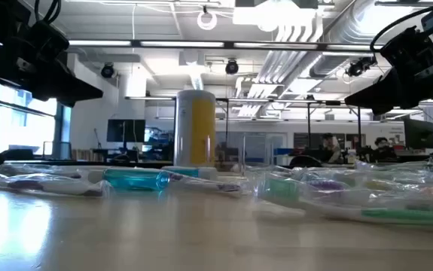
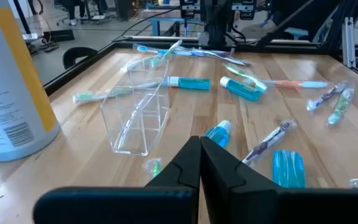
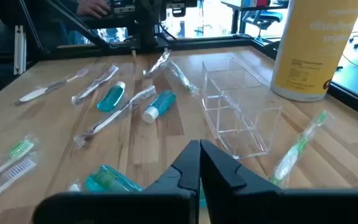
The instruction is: Pick & Place toothbrushing station
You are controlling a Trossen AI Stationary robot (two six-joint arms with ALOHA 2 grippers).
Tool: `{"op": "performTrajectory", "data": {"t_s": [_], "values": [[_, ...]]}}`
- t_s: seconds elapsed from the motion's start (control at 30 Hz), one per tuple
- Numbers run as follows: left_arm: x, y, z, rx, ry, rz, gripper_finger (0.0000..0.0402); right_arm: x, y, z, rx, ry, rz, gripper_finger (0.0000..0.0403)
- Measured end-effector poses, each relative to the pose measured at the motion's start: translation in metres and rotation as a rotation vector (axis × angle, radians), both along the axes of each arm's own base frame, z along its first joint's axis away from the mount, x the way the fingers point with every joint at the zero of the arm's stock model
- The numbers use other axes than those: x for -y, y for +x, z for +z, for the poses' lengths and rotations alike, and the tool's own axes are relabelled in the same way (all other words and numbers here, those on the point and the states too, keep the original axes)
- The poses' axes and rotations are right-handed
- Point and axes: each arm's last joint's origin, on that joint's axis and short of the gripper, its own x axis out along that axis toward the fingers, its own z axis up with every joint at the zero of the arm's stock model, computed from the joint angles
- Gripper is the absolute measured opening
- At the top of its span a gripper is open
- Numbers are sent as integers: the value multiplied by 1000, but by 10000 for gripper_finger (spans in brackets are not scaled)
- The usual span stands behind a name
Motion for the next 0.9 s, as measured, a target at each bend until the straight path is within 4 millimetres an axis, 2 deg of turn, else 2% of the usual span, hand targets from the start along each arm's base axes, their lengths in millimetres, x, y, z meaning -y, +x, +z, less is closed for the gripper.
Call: {"op": "performTrajectory", "data": {"t_s": [0.9], "values": [[0, 0, 2, 22, 1, 2, 0, 0, 0, 2, 20, 1, 0, 2]]}}
